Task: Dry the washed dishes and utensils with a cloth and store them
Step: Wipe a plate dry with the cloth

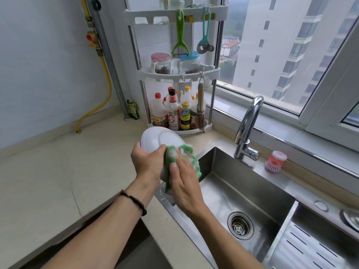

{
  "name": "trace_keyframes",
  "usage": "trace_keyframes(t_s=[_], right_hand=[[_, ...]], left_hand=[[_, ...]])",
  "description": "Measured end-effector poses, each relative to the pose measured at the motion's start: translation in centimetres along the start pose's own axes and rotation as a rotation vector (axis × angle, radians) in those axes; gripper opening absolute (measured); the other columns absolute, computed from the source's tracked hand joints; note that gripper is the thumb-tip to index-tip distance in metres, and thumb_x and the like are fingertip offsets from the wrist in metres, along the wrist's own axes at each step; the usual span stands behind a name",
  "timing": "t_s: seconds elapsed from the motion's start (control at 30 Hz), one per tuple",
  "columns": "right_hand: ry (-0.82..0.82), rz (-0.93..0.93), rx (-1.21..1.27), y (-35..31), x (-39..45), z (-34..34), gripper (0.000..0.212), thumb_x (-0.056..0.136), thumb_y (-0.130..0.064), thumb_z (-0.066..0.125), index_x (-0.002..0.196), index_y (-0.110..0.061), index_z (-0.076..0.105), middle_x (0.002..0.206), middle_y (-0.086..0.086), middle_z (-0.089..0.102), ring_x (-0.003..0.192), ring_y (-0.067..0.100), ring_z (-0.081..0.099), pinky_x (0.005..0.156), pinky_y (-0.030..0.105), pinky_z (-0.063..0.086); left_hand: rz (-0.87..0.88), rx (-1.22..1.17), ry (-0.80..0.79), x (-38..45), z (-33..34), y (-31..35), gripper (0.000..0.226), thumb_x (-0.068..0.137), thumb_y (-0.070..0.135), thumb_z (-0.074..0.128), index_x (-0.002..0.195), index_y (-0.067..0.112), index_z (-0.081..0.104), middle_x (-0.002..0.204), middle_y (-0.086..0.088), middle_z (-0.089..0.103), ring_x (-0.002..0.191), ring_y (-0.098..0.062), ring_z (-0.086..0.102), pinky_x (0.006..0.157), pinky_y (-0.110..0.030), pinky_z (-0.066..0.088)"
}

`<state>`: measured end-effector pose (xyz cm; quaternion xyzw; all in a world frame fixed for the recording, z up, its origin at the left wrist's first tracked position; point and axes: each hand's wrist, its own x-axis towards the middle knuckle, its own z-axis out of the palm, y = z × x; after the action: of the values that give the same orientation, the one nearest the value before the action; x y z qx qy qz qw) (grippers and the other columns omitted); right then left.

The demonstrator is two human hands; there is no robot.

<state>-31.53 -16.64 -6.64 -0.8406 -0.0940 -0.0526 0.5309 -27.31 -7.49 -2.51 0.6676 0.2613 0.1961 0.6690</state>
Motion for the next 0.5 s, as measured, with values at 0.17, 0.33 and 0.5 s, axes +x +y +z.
trace_keyframes(t_s=[0.17, 0.33, 0.5], right_hand=[[0.040, 0.069, -0.059, -0.2, 2.2, 1.0, 0.061, 0.101, -0.049, 0.011, 0.158, -0.030, 0.024, 0.167, -0.005, 0.010, 0.154, 0.014, -0.009, 0.125, 0.039, -0.008], [0.028, 0.142, -0.009, 1.3, 2.0, 0.8, 0.051, 0.110, -0.038, 0.017, 0.160, -0.029, 0.009, 0.168, -0.002, -0.005, 0.153, 0.014, -0.013, 0.122, 0.031, -0.008], [0.004, 0.148, -0.083, -0.1, 0.7, 2.6, 0.054, 0.109, -0.039, 0.019, 0.161, -0.030, 0.007, 0.164, -0.011, -0.006, 0.152, 0.015, -0.018, 0.122, 0.035, -0.008]], left_hand=[[0.035, -0.002, 0.006, -0.5, 0.5, 0.8, 0.039, 0.073, 0.007, 0.080, 0.107, 0.008, 0.060, 0.098, -0.003, 0.065, 0.080, -0.019, 0.065, 0.061, -0.024, 0.051], [0.040, 0.009, -0.085, -0.4, -0.6, 0.7, 0.040, 0.072, 0.003, 0.079, 0.105, 0.012, 0.059, 0.094, 0.002, 0.063, 0.079, -0.014, 0.063, 0.059, -0.024, 0.052], [-0.008, -0.033, -0.144, 0.3, -2.9, 0.8, 0.043, 0.071, 0.001, 0.078, 0.110, 0.010, 0.062, 0.099, -0.003, 0.066, 0.081, -0.016, 0.064, 0.058, -0.026, 0.053]])
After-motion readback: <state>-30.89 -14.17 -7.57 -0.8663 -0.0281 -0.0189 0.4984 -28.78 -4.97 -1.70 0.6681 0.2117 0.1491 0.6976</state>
